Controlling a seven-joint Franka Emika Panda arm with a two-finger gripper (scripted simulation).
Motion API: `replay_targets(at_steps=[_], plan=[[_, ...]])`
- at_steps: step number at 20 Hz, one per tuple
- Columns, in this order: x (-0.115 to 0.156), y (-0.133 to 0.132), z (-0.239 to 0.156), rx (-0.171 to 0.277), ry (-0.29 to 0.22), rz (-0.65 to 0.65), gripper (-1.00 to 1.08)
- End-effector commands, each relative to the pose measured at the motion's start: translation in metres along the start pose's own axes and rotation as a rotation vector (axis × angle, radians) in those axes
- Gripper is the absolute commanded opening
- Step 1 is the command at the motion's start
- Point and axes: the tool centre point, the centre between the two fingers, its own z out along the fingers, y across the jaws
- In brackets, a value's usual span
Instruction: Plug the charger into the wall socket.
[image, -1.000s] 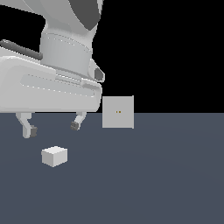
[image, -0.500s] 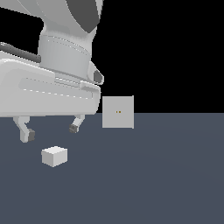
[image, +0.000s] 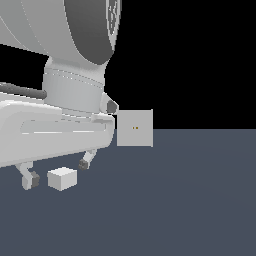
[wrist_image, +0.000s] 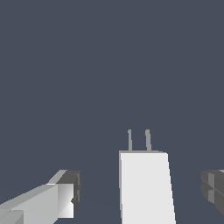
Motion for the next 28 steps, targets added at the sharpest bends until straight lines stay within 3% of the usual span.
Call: replay_targets(at_steps=[1,5,6,19,28], plan=[[-0.002,0.000,0.008,-0.001,0.000,-0.001,1.00],[-0.003,0.000,0.012,-0.001,0.000,-0.001,1.00],[-0.003,0.000,0.012,-0.001,0.000,-0.001,-1.00],[-0.003,0.001,0.011,-0.003,0.001,0.007,-1.00],[0.000,0.016,0.002,-0.035,0.003,0.128,-1.00]])
